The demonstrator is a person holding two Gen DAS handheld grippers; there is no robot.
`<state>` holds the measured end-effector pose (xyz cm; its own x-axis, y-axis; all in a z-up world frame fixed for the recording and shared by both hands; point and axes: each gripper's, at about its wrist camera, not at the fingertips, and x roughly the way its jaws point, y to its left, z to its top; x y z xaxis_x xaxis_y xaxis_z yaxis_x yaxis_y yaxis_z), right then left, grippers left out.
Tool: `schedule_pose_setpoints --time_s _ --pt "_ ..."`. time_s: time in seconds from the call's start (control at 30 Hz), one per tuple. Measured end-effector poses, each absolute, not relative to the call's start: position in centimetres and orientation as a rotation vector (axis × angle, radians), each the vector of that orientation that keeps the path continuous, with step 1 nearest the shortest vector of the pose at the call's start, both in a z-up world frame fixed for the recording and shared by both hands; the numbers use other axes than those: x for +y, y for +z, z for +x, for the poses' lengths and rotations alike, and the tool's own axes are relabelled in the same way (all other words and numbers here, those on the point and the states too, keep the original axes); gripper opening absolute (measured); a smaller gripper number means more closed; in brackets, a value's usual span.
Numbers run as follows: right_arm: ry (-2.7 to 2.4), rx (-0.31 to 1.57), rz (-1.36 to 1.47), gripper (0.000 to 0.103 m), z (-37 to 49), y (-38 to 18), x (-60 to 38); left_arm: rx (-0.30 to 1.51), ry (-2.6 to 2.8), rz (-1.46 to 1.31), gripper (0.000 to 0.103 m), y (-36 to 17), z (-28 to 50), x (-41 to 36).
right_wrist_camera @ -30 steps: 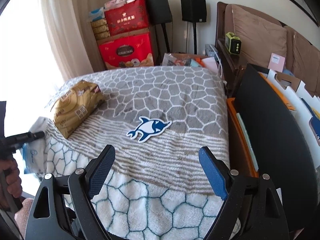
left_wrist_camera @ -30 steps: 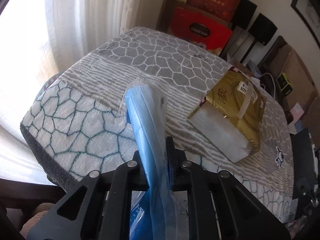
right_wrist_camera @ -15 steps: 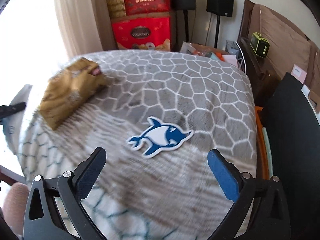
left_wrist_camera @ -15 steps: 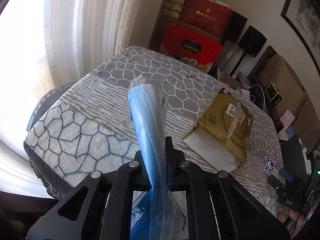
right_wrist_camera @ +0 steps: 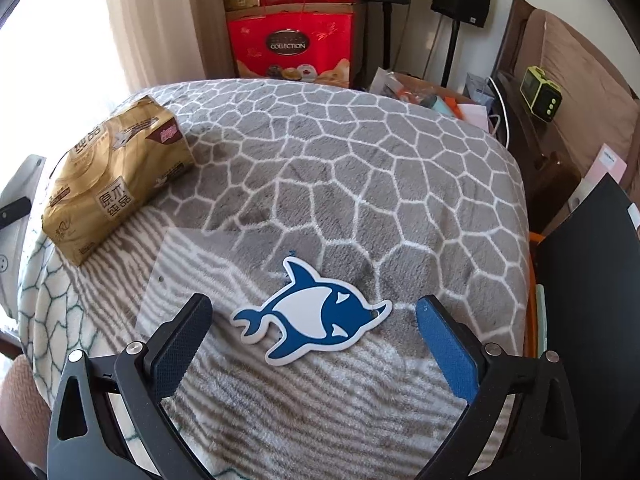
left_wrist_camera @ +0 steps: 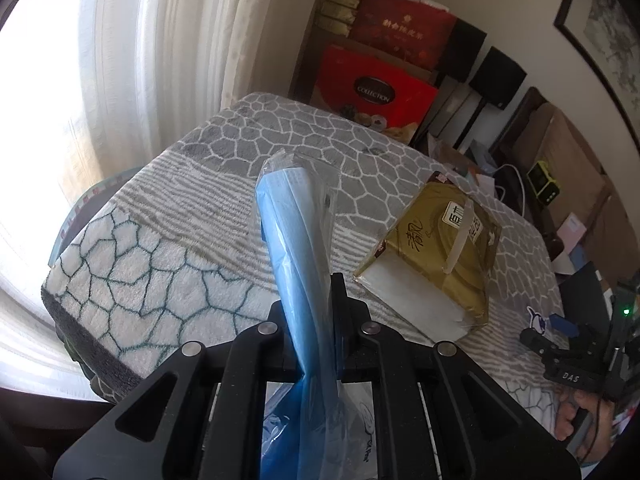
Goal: Organize objects
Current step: 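Lower the right tool onto the whale sticker and close it while the left tool holds the mask packet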
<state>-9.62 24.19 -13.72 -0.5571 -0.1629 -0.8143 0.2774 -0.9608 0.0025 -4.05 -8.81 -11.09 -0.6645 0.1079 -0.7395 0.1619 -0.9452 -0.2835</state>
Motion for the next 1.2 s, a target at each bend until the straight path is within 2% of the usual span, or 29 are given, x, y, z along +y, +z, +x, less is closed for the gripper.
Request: schedule_pose_setpoints --time_s 0.07,0.13,0.7,1.03,1.2 --pt "-2.563 0.188 1.299 0.093 -9.4 -13.6 24.1 0.519 -2.787 1.280 0.009 -11.1 -4.0 -8.8" --pt "-2.566 0.188 1.275 0.080 -9.0 -13.4 23.8 0.526 -2.783 1.283 0.009 -11.2 -4.0 -8.7" --pt "-2.620 0.166 1.122 0.079 -5.3 -11.2 23.6 0.508 -2.798 1.275 0.009 -10.7 -3.7 -7.5" --pt "-2.674 0.121 0.964 0.079 -0.9 -8.3 26.8 0.380 -2.824 1.222 0.009 -9.5 -2.9 -4.4" --pt "-2.724 -0.016 0.914 0.079 -0.2 -5.9 29.7 0.362 -2.863 1.186 0.009 -7.7 -2.3 -2.2"
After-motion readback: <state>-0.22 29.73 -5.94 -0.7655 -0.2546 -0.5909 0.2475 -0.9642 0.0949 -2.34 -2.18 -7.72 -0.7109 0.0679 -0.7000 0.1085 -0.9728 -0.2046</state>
